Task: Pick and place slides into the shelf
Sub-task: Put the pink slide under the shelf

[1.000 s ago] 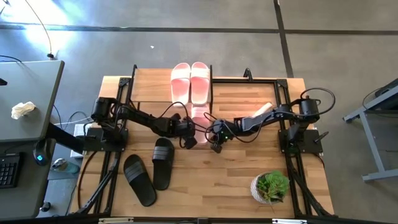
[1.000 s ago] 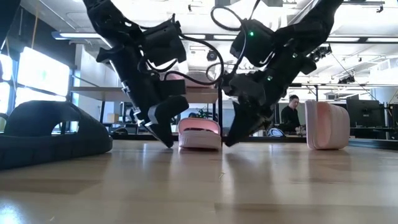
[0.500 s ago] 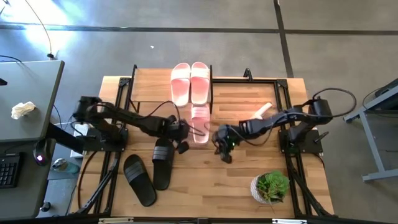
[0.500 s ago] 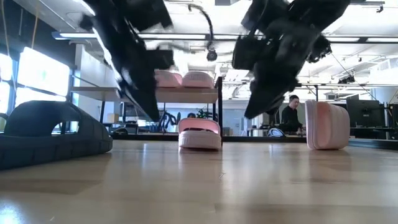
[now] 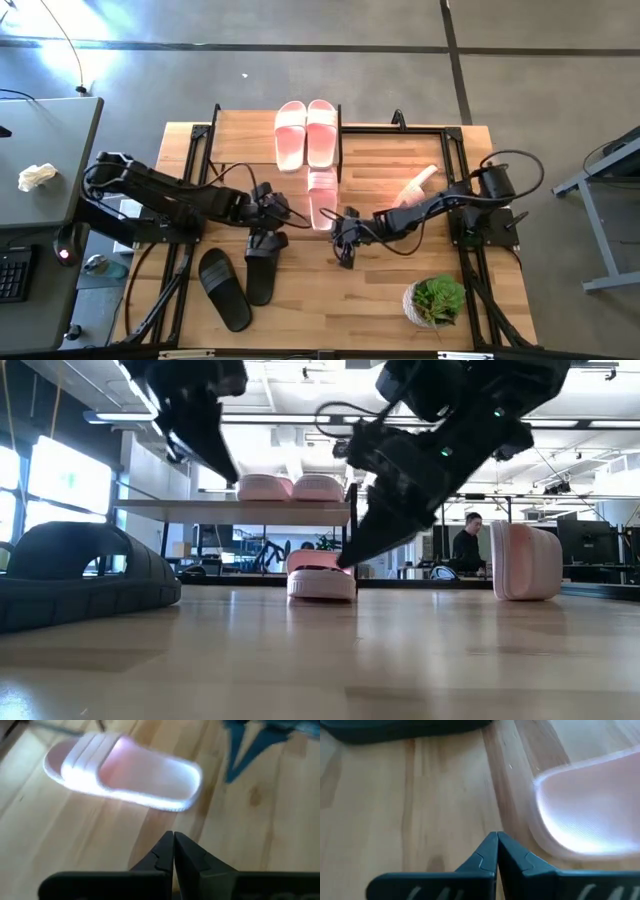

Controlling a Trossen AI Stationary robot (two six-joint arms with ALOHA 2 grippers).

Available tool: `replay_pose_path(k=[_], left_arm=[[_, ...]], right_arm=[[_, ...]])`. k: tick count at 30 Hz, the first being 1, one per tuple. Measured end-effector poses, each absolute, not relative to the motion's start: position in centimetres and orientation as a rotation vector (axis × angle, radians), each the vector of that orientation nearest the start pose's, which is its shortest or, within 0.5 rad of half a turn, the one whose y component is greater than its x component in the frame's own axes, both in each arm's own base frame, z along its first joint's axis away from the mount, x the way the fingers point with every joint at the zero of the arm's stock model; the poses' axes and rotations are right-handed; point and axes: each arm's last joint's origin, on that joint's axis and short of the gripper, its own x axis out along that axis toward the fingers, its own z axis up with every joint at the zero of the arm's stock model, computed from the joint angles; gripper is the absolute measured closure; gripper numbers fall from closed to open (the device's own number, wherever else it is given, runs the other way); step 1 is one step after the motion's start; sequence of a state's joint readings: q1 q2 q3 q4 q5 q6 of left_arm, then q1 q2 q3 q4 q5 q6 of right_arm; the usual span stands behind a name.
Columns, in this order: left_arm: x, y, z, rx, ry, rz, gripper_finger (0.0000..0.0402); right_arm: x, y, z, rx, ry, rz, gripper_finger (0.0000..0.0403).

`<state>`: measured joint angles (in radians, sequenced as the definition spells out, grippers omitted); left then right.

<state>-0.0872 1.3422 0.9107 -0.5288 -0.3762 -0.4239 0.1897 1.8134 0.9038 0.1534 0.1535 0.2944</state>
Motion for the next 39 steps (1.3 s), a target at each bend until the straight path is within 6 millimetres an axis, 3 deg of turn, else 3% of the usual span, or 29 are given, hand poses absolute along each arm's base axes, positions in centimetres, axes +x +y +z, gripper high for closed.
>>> replay_pose_path(k=[12, 21, 39], left_arm=[[25.3, -1.0, 24.1, -0.148, 0.854, 0.51, 0.0399], [25.1, -0.9, 24.2, -0.152, 0.86, 0.517, 0.0399], [25.1, -0.9, 24.2, -0.156, 0.856, 0.527, 0.0399]], right_arm=[[38.8, 5.8, 12.3, 0.084, 0.835, -0.192, 0.0403], [39.0, 4.0, 12.5, 0.068, 0.816, -0.314, 0.0403], [39.3, -2.4, 12.6, 0.078, 0.804, -0.441, 0.0403]])
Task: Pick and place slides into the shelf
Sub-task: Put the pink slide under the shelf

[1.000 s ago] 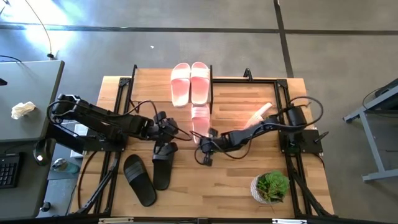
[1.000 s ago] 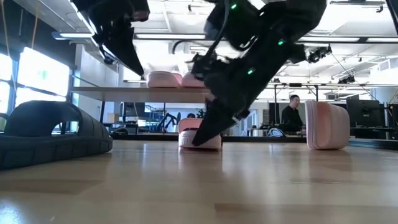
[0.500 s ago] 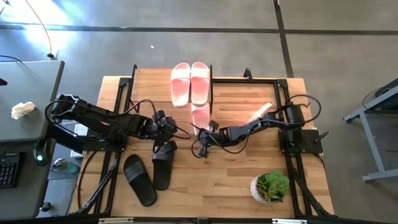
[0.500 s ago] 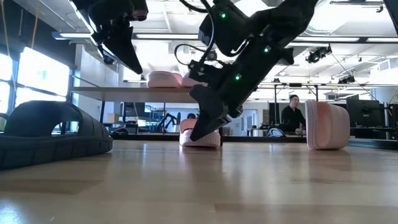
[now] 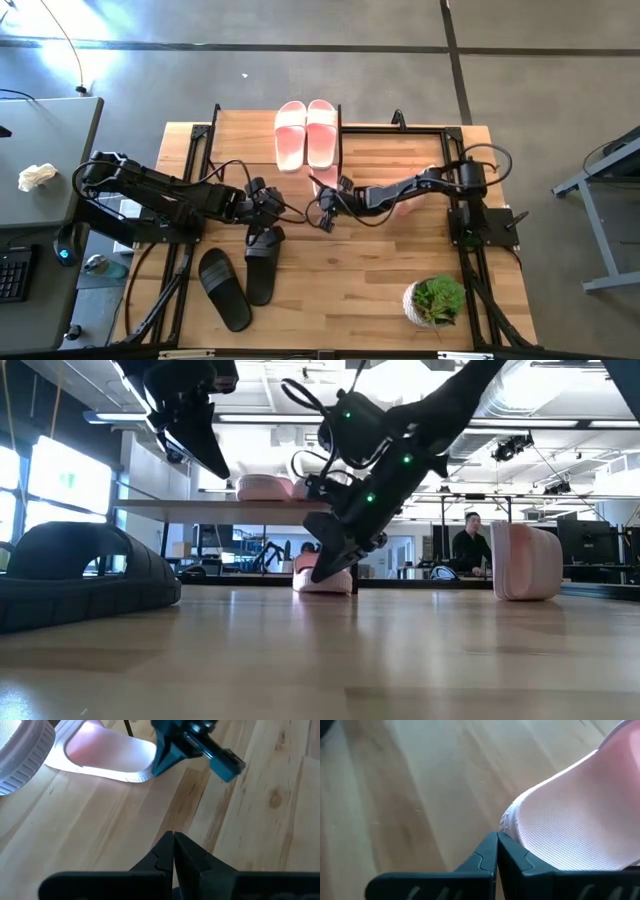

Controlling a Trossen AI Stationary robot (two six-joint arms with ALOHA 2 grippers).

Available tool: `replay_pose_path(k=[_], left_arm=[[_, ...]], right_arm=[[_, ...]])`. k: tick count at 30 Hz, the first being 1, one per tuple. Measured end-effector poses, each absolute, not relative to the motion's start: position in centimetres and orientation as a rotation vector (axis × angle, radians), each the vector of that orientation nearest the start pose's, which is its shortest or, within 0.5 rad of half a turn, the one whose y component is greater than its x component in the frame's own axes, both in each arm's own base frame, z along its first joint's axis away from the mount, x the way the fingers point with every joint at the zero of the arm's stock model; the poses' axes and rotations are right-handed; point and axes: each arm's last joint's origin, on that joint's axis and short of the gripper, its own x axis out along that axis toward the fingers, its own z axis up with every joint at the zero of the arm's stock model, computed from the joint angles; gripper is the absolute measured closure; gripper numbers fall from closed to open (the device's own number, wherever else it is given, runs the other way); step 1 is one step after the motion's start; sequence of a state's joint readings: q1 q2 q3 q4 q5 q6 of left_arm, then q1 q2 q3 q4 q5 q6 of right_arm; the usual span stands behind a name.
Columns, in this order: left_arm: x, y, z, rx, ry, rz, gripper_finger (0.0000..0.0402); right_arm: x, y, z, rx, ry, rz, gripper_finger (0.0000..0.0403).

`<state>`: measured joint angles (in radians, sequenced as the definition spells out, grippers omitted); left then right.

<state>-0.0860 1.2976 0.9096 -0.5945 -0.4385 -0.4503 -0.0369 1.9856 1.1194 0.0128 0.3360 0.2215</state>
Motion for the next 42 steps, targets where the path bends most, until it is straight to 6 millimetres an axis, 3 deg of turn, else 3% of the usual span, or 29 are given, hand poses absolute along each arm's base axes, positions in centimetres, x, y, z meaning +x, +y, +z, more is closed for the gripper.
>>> replay_pose_path(k=[14, 24, 28, 32, 37, 42], left_arm=[[25.1, -0.9, 24.3, -0.153, 0.847, 0.545, 0.0399], [25.1, -0.9, 24.3, -0.171, 0.838, 0.563, 0.0399], [25.1, -0.9, 24.3, -0.176, 0.837, 0.565, 0.0399], [25.1, -0.9, 24.3, -0.178, 0.838, 0.562, 0.0399], [25.1, -0.9, 24.3, -0.183, 0.836, 0.555, 0.0399], [25.4, -0.9, 24.5, -0.188, 0.799, 0.543, 0.0399]], right_arm=[[39.2, -4.8, 12.6, 0.123, 0.808, -0.409, 0.0403], [39.6, -3.7, 13.4, 0.171, 0.768, -0.196, 0.0403], [39.3, -2.6, 16.4, 0.222, 0.743, -0.057, 0.0403], [37.4, -1.7, 21.6, 0.217, 0.704, 0.028, 0.0403], [32.2, -1.1, 27.8, 0.242, 0.735, 0.057, 0.0403], [25.7, -1.0, 30.9, 0.38, 0.874, -0.091, 0.0403]])
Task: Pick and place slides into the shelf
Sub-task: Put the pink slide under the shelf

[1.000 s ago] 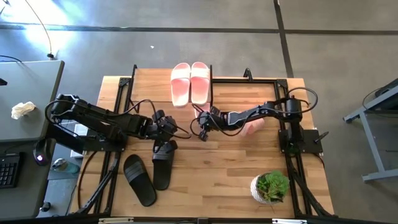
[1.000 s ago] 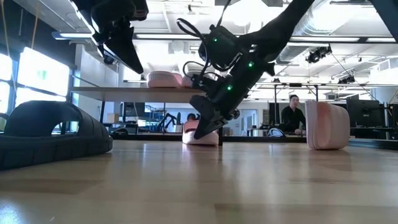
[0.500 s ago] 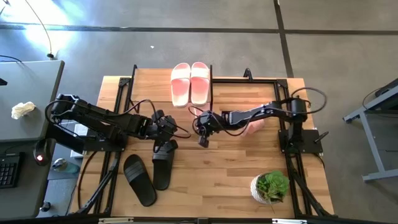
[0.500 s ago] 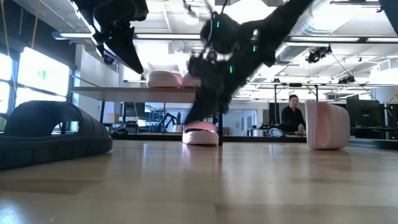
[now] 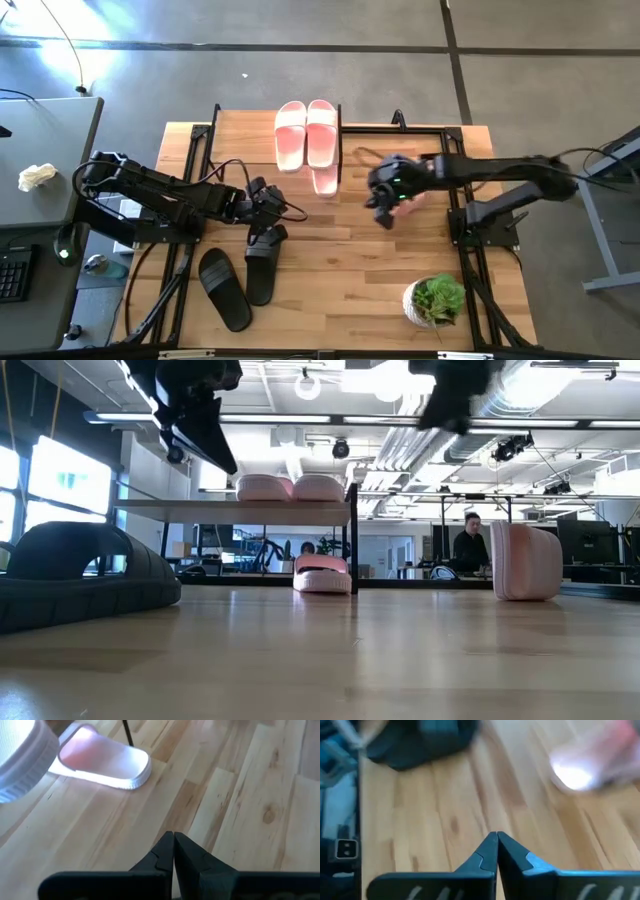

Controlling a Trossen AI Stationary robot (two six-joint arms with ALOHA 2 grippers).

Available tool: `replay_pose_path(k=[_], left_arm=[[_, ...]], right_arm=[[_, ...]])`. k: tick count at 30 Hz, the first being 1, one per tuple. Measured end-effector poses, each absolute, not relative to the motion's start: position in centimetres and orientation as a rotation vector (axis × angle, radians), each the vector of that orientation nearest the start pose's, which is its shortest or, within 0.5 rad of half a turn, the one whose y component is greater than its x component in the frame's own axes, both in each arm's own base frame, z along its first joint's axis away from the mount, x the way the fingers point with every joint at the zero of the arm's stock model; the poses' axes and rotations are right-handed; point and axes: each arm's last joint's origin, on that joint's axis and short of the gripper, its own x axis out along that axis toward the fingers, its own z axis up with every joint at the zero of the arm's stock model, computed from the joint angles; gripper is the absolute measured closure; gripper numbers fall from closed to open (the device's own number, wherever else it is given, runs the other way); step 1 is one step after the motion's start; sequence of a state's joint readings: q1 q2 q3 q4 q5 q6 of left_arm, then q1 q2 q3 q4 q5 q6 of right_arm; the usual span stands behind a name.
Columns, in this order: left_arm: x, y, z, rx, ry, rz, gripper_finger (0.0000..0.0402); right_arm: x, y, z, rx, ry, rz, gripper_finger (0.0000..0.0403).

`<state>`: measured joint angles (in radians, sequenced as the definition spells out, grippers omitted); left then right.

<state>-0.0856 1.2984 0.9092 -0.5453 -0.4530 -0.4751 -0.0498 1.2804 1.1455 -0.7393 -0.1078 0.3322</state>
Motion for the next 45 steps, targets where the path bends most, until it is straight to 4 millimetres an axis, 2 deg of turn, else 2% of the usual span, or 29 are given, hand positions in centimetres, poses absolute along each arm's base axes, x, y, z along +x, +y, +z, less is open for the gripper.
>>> replay_pose_path(k=[6, 12, 15, 20, 24, 28, 31, 37, 45], left_arm=[[25.9, -1.0, 24.8, -0.181, 0.758, 0.508, 0.0399], [26.0, -1.1, 24.9, -0.189, 0.746, 0.484, 0.0399], [26.0, -1.1, 24.9, -0.189, 0.747, 0.482, 0.0399], [26.0, -1.1, 24.9, -0.191, 0.749, 0.477, 0.0399], [26.0, -1.1, 24.9, -0.191, 0.748, 0.476, 0.0399], [26.0, -1.1, 24.9, -0.191, 0.747, 0.477, 0.0399], [26.0, -1.1, 24.9, -0.191, 0.747, 0.476, 0.0399], [26.0, -1.1, 24.9, -0.192, 0.747, 0.476, 0.0399], [26.0, -1.1, 24.9, -0.18, 0.75, 0.471, 0.0399]], right_arm=[[19.4, -0.5, 31.9, 0.454, 1.013, -0.292, 0.0402], [14.6, -0.3, 31.1, 0.555, 1.07, -0.419, 0.0397], [12.9, -0.2, 29.6, 0.628, 1.069, -0.44, 0.0368], [10.4, -0.2, 26.1, 0.698, 1.073, -0.517, 0.0286], [9.7, -0.3, 23.6, 0.711, 1.024, -0.541, 0.0231], [9.8, -0.4, 21.8, 0.741, 0.963, -0.585, 0.0202], [9.7, -0.7, 21.0, 0.749, 0.911, -0.71, 0.0199], [9.6, -1.3, 21.2, 0.704, 0.771, -0.895, 0.0198], [10.0, -1.7, 20.2, 0.721, 0.808, -0.846, 0.0198]])
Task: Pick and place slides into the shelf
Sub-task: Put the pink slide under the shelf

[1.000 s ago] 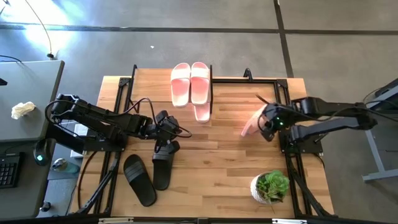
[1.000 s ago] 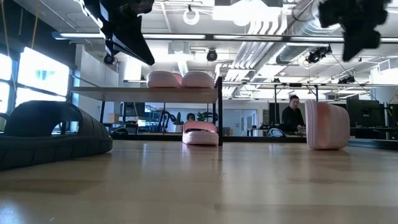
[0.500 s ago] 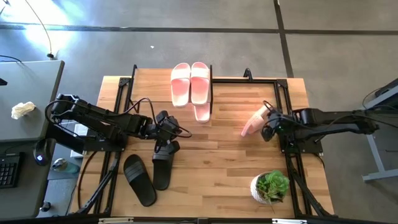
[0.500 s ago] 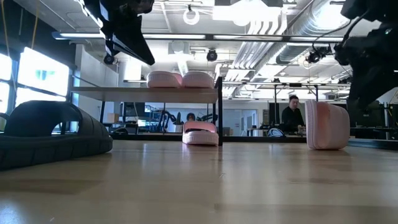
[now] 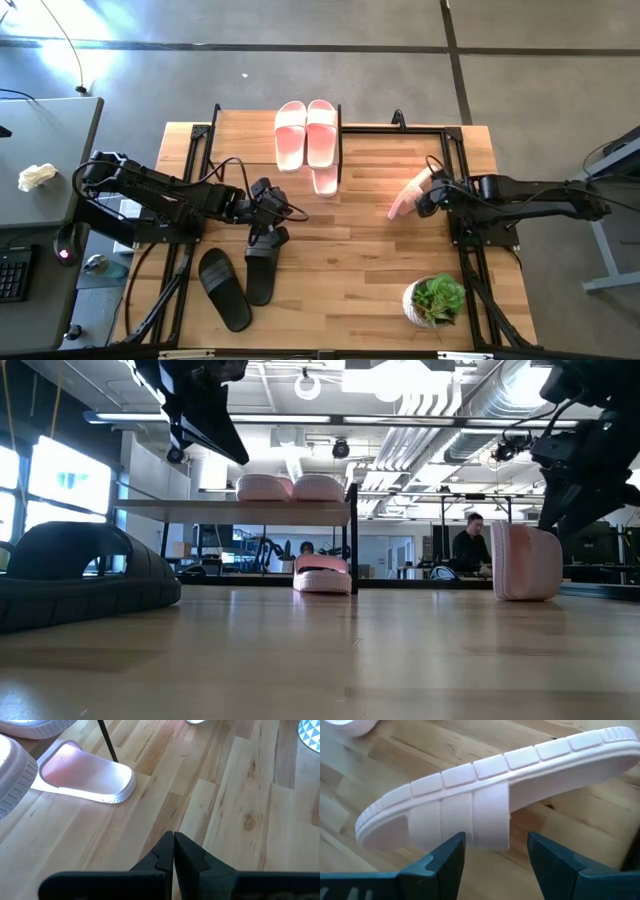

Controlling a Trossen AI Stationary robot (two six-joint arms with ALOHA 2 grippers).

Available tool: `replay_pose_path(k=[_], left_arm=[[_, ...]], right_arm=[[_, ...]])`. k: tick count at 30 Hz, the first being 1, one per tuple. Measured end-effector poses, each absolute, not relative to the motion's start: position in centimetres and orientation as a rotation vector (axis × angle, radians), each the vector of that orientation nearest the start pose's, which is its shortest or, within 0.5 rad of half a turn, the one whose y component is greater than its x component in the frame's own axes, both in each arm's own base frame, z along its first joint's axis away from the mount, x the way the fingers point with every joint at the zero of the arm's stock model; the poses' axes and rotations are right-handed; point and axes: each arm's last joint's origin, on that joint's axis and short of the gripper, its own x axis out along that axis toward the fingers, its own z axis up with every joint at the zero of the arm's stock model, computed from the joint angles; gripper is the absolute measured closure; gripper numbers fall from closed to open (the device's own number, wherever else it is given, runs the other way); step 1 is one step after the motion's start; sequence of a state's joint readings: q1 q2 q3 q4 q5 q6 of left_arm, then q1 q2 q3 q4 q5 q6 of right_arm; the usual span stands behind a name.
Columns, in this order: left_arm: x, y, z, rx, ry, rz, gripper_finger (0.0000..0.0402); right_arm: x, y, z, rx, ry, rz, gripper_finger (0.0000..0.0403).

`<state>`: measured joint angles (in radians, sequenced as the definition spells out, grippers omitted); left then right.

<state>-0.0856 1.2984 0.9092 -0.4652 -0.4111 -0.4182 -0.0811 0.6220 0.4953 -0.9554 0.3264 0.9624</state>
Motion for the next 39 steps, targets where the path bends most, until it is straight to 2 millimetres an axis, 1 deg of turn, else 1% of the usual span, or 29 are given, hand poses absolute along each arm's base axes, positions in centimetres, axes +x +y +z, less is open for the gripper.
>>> replay_pose_path(k=[2, 7, 12, 15, 17, 19, 22, 26, 27, 31, 34, 36, 39], left_arm=[[26.0, -1.1, 24.9, -0.172, 0.751, 0.468, 0.0399], [26.0, -1.1, 24.9, -0.163, 0.754, 0.464, 0.0399], [26.0, -1.1, 24.9, -0.163, 0.754, 0.464, 0.0399], [26.0, -1.1, 24.9, -0.163, 0.754, 0.464, 0.0399], [26.0, -1.1, 24.9, -0.163, 0.753, 0.464, 0.0399], [26.0, -1.1, 24.9, -0.164, 0.753, 0.464, 0.0399], [26.0, -1.1, 24.9, -0.164, 0.752, 0.464, 0.0399], [26.2, -1.1, 25.0, -0.17, 0.737, 0.462, 0.0399], [26.2, -1.1, 25.1, -0.174, 0.727, 0.461, 0.0399], [26.6, -1.1, 25.4, -0.194, 0.68, 0.446, 0.0399], [26.8, -1.2, 25.7, -0.21, 0.645, 0.431, 0.0399], [27.1, -1.2, 25.9, -0.225, 0.612, 0.421, 0.0399], [27.5, -1.3, 26.5, -0.25, 0.544, 0.381, 0.0399]], right_arm=[[10.2, -1.9, 19.7, 0.729, 0.791, -0.829, 0.0198], [11.3, -2.1, 18.6, 0.787, 0.728, -0.701, 0.0198], [11.8, -2.3, 18.7, 0.771, 0.675, -0.658, 0.02], [11.9, -2.4, 18.6, 0.757, 0.683, -0.651, 0.0211], [11.8, -2.4, 18.5, 0.759, 0.691, -0.655, 0.0228], [11.9, -2.3, 18.5, 0.763, 0.692, -0.649, 0.0254], [12.0, -2.3, 18.5, 0.762, 0.699, -0.644, 0.0304], [12.1, -2.4, 18.6, 0.749, 0.679, -0.636, 0.0383], [12.2, -2.4, 18.7, 0.74, 0.669, -0.629, 0.0392], [12.7, -2.6, 19.3, 0.733, 0.578, -0.627, 0.0392], [13.2, -2.6, 20.0, 0.739, 0.517, -0.577, 0.0399], [13.5, -2.4, 21.3, 0.743, 0.477, -0.531, 0.0399], [13.9, -2.1, 24.2, 0.707, 0.411, -0.452, 0.04]])
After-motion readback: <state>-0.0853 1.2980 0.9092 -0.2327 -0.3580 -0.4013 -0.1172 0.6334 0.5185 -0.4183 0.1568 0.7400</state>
